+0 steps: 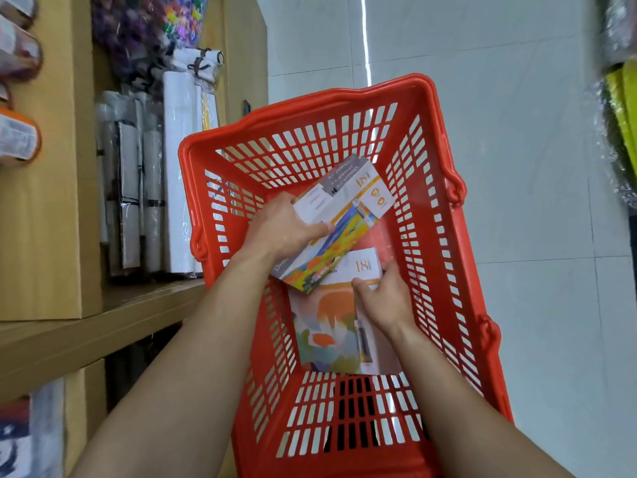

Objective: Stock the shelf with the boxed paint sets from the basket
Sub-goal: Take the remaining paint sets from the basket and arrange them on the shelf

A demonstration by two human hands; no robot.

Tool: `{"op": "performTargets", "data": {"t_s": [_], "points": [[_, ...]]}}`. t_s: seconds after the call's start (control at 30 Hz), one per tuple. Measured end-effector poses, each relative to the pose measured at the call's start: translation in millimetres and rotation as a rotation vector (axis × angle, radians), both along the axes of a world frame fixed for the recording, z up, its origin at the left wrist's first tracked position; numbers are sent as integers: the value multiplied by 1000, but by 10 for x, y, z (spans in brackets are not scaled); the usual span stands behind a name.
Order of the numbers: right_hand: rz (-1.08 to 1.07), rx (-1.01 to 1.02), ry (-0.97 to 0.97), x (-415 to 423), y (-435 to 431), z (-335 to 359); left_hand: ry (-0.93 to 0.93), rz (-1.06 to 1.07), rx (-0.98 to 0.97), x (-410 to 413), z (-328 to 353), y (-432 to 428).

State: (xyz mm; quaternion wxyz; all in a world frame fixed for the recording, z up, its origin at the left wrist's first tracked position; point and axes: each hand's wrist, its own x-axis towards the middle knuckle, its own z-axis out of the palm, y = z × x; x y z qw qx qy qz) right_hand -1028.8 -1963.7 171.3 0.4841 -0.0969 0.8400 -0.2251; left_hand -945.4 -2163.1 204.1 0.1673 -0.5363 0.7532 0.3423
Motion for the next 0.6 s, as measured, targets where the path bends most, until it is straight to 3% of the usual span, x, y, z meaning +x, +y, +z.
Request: {"op": "performTargets", "data": {"t_s": [0.27, 0.43, 0.6], "points": [[117, -102, 38, 141, 186, 414, 74, 189, -33, 170, 363, 315], [63, -204, 215, 155, 281, 822, 149, 408, -47, 301, 707, 604], [-43, -279, 251, 68, 314, 1237, 214, 616, -13, 456, 1121, 1020]]}}
